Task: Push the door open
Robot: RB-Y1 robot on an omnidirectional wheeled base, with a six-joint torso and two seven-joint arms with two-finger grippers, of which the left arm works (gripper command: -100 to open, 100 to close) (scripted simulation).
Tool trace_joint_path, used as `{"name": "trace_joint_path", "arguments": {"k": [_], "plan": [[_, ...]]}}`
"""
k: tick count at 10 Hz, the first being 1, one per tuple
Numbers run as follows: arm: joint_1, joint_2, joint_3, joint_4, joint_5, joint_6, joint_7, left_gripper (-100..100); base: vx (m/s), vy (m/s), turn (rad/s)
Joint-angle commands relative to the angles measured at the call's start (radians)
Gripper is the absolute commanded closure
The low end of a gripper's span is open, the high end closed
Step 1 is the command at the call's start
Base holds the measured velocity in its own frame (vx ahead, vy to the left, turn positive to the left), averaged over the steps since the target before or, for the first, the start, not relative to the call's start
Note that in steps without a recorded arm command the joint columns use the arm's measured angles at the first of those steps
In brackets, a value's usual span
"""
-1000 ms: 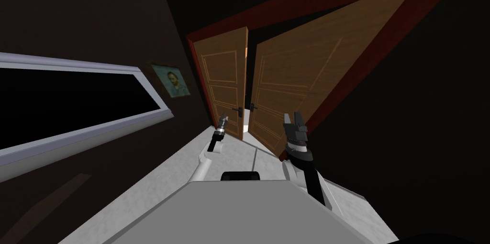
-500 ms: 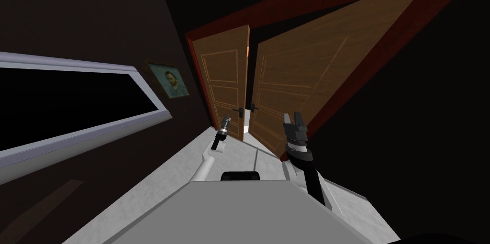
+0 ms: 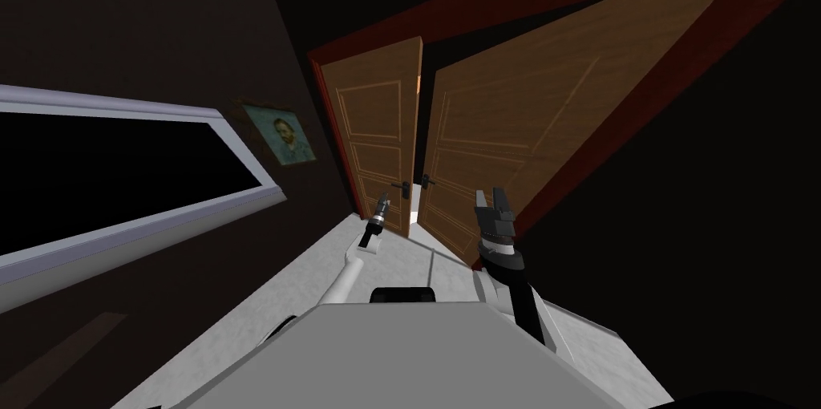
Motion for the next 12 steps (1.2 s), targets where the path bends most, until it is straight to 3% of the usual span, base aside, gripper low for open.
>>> {"name": "trace_joint_path", "arguments": {"k": [1, 3, 6, 8, 9, 11, 12], "plan": [[-0.016, -0.001, -0.002, 0.029, 0.000, 0.005, 0.003, -100, 0.045, 0.037, -0.016], [-0.066, -0.009, -0.014, 0.106, -0.003, 0.014, 0.013, -100, 0.058, 0.065, -0.026], [-0.090, -0.013, -0.020, 0.161, -0.004, 0.019, 0.018, -100, 0.049, 0.057, -0.012], [-0.135, -0.022, -0.030, 0.234, -0.006, 0.027, 0.026, -100, 0.061, 0.057, -0.024], [-0.135, -0.022, -0.030, 0.244, -0.006, 0.027, 0.026, -100, 0.063, 0.053, -0.016], [-0.176, -0.031, -0.040, 0.310, -0.009, 0.035, 0.034, -100, 0.058, 0.069, -0.016], [-0.176, -0.031, -0.040, 0.316, -0.009, 0.035, 0.034, -100, 0.050, 0.065, -0.018]]}}
